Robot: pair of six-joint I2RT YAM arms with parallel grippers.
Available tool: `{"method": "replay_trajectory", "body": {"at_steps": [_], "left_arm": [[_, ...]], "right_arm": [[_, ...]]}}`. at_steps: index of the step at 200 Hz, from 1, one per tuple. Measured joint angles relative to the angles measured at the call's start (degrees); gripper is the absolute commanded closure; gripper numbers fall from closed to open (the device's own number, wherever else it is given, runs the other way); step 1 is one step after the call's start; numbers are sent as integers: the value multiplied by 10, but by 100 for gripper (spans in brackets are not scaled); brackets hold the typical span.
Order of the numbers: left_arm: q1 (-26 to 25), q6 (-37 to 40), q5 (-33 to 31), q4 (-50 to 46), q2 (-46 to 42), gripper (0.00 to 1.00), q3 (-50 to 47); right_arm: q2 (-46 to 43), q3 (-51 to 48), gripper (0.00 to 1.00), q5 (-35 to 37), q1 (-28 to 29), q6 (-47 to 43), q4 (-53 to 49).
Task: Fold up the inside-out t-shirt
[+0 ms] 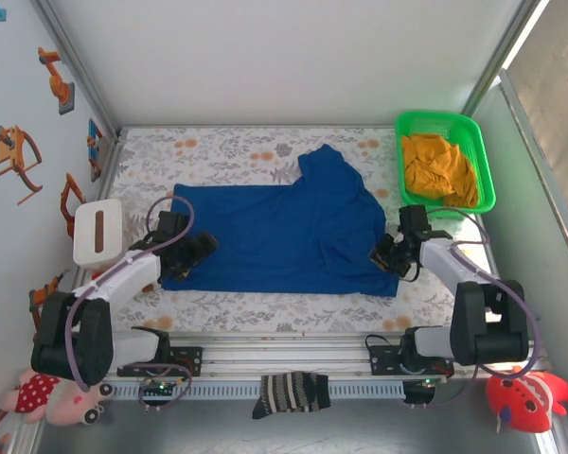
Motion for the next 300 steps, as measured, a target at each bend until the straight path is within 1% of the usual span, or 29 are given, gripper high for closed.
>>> {"method": "replay_trajectory", "body": {"at_steps": [23,39,69,90,95,105,112,126,140,159,173,177,194,213,230,247,274,300], "left_arm": [[-2,-1,0,27,5,8,-15],[-5,-4,-4,44,-10,8,-33],[-10,-19,-7,65,-66,8,-78],[-12,-33,-8,43,-126,7,-107],[-12,-36,-8,29,-143,7,-111],[-12,-39,-12,-3,-171,2,-115],[-12,-40,-17,-28,-189,0,-113],[-5,-30,-30,-73,-216,2,-92],[16,-3,-33,-99,-214,4,-44],[67,51,-27,-110,-162,4,53],[102,94,-21,-109,-96,4,130],[111,107,-18,-109,-73,4,152],[134,154,-13,-109,24,4,233],[151,196,-4,-115,134,0,316],[162,223,1,-127,220,4,384],[170,244,6,-146,299,6,450],[179,261,14,-178,393,6,532],[183,263,25,-194,433,6,554]], "right_arm": [[0,-46,77,0,0,42,26],[-28,-70,77,1,0,74,51],[-87,-115,76,1,0,130,70],[-123,-129,76,5,0,160,51],[-131,-129,76,7,0,165,43],[-144,-127,76,9,0,172,27],[-152,-120,76,11,0,173,14],[-158,-80,76,15,0,168,-21],[-151,-13,74,15,0,150,-39],[-120,98,68,15,0,108,-41],[-80,180,57,13,0,73,-35],[-65,205,56,13,0,60,-37],[5,292,56,13,0,21,-35],[90,376,55,10,0,-20,-32],[168,447,55,1,0,-57,-33],[249,523,55,-14,0,-94,-37],[367,636,54,-34,2,-141,-45],[461,725,53,-42,4,-175,-60]]}}
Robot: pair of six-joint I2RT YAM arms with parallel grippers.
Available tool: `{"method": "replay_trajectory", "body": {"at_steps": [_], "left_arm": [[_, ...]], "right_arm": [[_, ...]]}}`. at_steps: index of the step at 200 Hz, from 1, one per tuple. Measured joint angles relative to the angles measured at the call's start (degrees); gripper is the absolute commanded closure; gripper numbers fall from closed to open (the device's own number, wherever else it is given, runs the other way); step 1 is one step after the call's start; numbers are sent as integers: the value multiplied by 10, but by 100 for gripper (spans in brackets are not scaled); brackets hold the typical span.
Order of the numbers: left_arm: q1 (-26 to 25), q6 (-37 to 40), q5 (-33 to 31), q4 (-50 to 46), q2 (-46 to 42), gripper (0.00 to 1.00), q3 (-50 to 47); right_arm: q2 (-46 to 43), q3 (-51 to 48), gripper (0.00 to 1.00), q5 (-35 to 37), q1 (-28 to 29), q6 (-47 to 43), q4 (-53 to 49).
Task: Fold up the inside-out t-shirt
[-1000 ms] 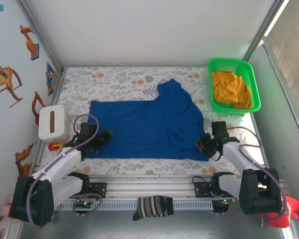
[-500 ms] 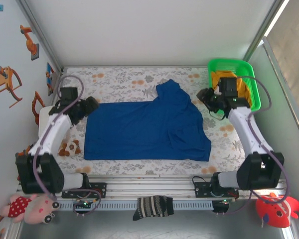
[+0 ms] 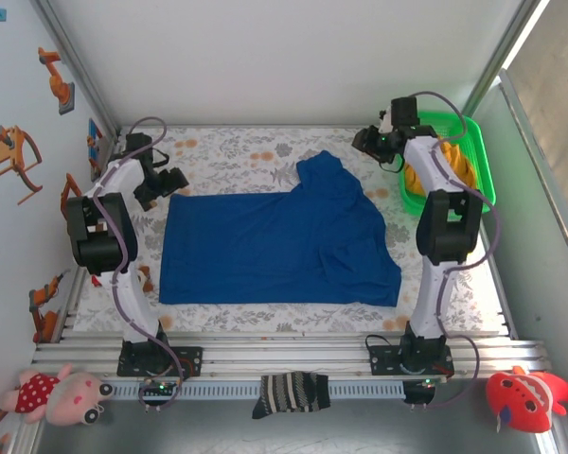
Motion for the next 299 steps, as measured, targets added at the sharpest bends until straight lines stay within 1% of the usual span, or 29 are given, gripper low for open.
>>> {"method": "replay_trajectory", "body": {"at_steps": [35,69,110,158,175,201,219,234,268,299], "left_arm": [[1,0,14,-15,4,6,0],[1,-1,32,-14,4,5,-1],[1,-1,44,-14,4,5,-3],[1,-2,58,-15,4,5,-3],[1,-2,60,-15,4,5,-3],[2,-2,63,-15,4,5,-3],[3,-2,64,-15,4,5,-3],[7,-2,65,-15,4,5,-3],[13,-2,67,-15,4,5,-2],[16,-2,64,-16,6,5,4]], "right_arm": [[117,108,51,-5,8,-35,-15],[206,198,49,-5,22,-59,-24],[274,267,49,-5,37,-67,-24],[328,323,50,-11,42,-66,-24],[334,339,56,-19,42,-65,-25],[334,342,77,-35,49,-54,-21],[334,342,86,-43,54,-48,-22],[334,342,100,-49,57,-43,-22],[332,330,100,-57,54,-39,-12],[293,253,100,-70,41,-20,20]]}}
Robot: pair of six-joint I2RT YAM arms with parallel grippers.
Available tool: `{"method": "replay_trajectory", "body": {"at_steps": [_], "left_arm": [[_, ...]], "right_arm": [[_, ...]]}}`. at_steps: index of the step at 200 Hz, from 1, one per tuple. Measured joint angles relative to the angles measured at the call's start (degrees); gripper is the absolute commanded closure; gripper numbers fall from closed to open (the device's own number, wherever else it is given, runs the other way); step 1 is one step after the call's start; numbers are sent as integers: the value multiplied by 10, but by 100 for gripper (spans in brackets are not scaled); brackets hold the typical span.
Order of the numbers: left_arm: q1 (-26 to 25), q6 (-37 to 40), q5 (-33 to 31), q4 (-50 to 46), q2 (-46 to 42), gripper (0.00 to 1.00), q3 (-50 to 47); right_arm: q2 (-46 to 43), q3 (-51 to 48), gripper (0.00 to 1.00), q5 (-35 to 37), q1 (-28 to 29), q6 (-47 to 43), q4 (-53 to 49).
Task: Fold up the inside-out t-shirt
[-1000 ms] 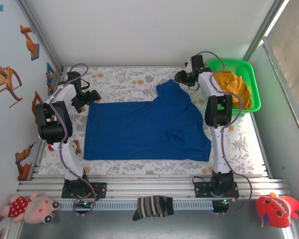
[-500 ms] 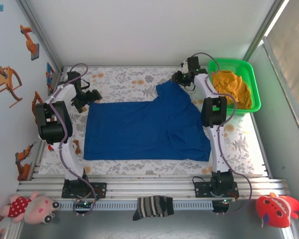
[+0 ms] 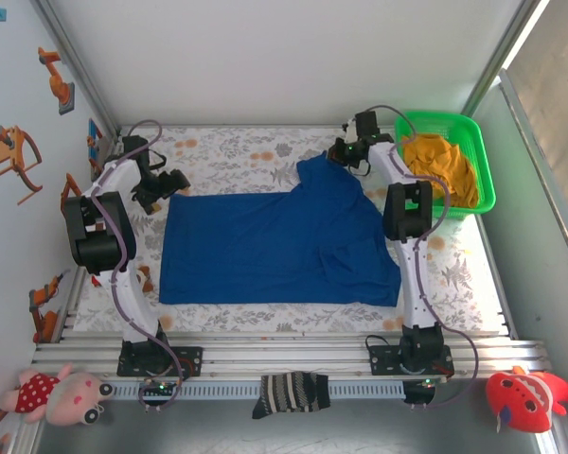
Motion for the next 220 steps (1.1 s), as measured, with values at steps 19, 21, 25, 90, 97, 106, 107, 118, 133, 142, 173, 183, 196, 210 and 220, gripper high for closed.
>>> {"method": "replay_trajectory", "body": {"at_steps": [19,21,25,90,97,106,107,118,133,142,173,183,196,210,220], "left_arm": [[0,2,-3,-2,10,7,18],[0,3,-3,-2,11,7,21],[0,3,-3,-2,14,8,25],[-3,35,-14,-16,69,19,72],[-4,40,-17,-20,75,19,76],[-6,47,-23,-26,83,18,82],[-6,48,-23,-26,83,18,82],[-10,56,-31,-35,92,18,92],[-16,66,-38,-41,104,18,108],[-20,72,-42,-44,110,20,116],[-34,89,-51,-52,122,32,133],[-37,95,-52,-55,125,37,137],[-40,99,-56,-56,127,45,139],[-42,103,-56,-59,128,56,140],[-41,103,-58,-61,129,66,140]], "right_arm": [[-33,-41,100,-12,-11,15,22],[-38,-44,100,-13,-12,17,25],[-44,-49,100,-15,-14,19,28],[-118,-78,100,-59,-24,57,93],[-119,-80,100,-61,-24,59,95],[-119,-84,100,-64,-23,62,97],[-119,-85,100,-64,-23,62,97],[-119,-92,100,-67,-23,65,99],[-119,-98,100,-69,-23,67,99],[-119,-100,100,-69,-23,68,99],[-119,-101,100,-70,-23,72,100],[-119,-101,100,-70,-23,74,100],[-119,-102,100,-70,-23,74,101],[-119,-103,100,-71,-23,76,103],[-119,-104,100,-71,-23,76,104]]}}
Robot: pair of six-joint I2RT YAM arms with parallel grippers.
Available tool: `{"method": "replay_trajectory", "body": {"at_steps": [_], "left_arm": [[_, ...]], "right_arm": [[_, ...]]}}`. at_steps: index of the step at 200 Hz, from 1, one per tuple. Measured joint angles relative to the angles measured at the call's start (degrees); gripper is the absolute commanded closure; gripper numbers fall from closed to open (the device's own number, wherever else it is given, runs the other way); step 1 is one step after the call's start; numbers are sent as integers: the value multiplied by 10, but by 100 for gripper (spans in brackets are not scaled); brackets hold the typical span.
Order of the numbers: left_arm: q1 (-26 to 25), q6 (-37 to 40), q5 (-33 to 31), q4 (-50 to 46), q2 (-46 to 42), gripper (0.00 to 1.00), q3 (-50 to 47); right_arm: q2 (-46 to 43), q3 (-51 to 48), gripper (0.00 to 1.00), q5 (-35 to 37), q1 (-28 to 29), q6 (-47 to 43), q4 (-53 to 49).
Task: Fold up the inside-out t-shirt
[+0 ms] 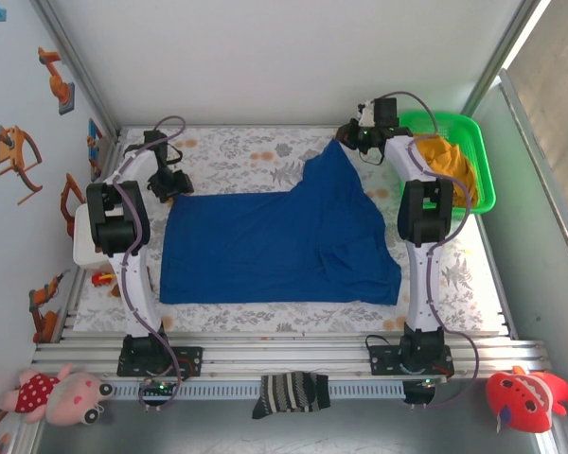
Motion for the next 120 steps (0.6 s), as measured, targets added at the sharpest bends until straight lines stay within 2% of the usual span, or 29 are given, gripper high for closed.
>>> {"method": "replay_trajectory", "body": {"at_steps": [19,39,86,120], "left_arm": [[0,5,-3,-1,0,87,0],[0,5,-4,-2,0,99,0],[0,-6,3,9,-27,100,-13],[0,-17,15,21,-75,100,-33]], "right_arm": [[0,-2,100,0,-1,0,1],[0,-7,100,-3,-3,3,7],[-25,-70,100,-21,-12,31,43],[-100,-159,100,-32,-21,67,96]]}}
